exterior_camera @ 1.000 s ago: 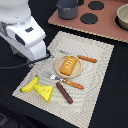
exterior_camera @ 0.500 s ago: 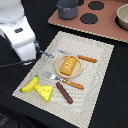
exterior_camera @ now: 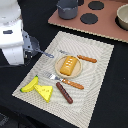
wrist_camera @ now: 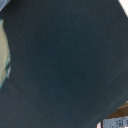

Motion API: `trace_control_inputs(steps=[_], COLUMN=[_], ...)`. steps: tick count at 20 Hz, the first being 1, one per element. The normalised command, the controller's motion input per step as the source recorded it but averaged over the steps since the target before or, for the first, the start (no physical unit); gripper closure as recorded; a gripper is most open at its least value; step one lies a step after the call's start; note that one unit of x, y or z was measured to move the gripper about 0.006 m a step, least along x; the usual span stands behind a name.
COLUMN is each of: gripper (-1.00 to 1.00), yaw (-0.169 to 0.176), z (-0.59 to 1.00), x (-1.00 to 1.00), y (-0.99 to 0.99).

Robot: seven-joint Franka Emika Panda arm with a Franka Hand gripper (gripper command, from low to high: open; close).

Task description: Interact with the objects in diverse but meaningful ways.

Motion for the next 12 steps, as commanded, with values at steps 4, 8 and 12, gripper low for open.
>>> trace_control_inputs(steps=[4, 8, 12], gripper=[-1.00, -1.00, -1.00], yaw=[-0.118, -0.128, -0.145], z=[-0.14, -0.16, -0.11], x=[-0.57, -0.55, -0.54], y=[0.39, 0.31, 0.13])
